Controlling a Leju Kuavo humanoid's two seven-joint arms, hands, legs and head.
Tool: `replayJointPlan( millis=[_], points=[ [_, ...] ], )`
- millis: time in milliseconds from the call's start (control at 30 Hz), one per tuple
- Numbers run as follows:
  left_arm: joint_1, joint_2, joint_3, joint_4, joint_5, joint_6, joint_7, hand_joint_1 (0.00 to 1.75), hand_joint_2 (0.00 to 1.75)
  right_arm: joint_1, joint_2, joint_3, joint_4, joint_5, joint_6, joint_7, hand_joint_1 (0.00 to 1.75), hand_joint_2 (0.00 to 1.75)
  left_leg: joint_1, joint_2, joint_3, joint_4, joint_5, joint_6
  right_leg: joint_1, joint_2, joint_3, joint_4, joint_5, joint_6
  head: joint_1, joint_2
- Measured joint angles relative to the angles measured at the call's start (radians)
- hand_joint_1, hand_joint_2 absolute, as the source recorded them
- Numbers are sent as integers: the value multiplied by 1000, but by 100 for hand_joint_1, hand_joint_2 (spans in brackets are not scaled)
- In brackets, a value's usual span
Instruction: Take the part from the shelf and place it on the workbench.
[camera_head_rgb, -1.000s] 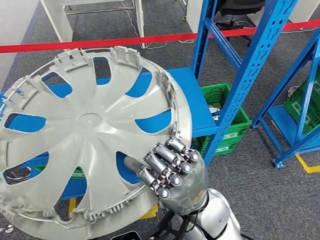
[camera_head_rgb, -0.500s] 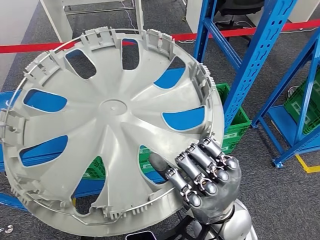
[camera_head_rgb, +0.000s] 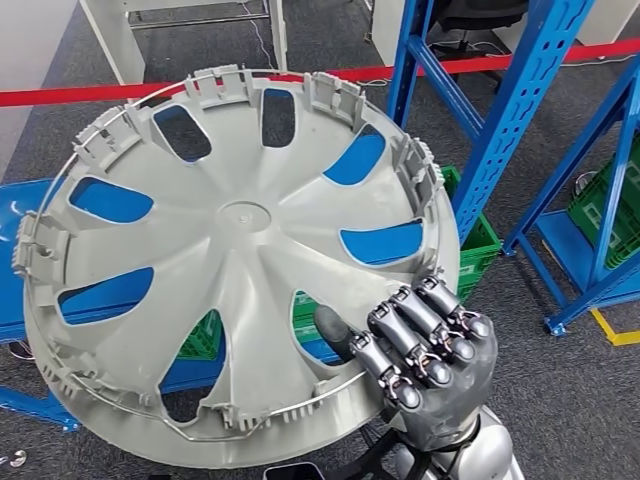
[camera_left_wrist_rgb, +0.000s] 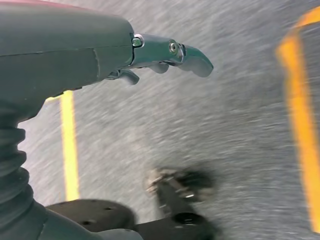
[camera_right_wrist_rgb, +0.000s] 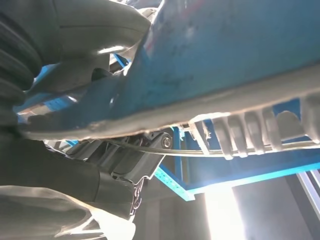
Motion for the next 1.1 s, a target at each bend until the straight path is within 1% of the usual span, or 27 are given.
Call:
replayJointPlan(
  millis=[133,300,1000,1033,1067,1100],
  points=[
    [12,6,28,0,36,-41,91,0,175,10,-8,2,0,0,2,22,175,175,0,0,0,0,0,0,0,0,0,0,0,0,0,0],
    [13,8,36,0,28,-44,136,0,175,26,-18,8,0,0,2,55,175,175,0,0,0,0,0,0,0,0,0,0,0,0,0,0],
    [13,9,34,0,12,-44,147,0,175,32,-27,11,0,-2,3,73,175,175,0,0,0,0,0,0,0,0,0,0,0,0,0,0],
    [13,8,28,0,-4,-43,157,0,175,33,-29,12,0,-3,3,79,175,175,-1,0,-1,2,0,3,-2,0,0,-2,2,3,-1,0],
    [11,5,8,0,-31,-43,174,0,175,33,-30,12,-1,-3,3,84,175,175,1,3,1,-5,7,10,-2,-1,-28,55,-28,10,0,0],
    [10,1,-14,0,-60,-42,190,0,175,33,-32,11,-3,-4,3,87,175,175,4,7,2,-12,15,17,-4,-2,-64,127,-61,17,1,0]
  ],
)
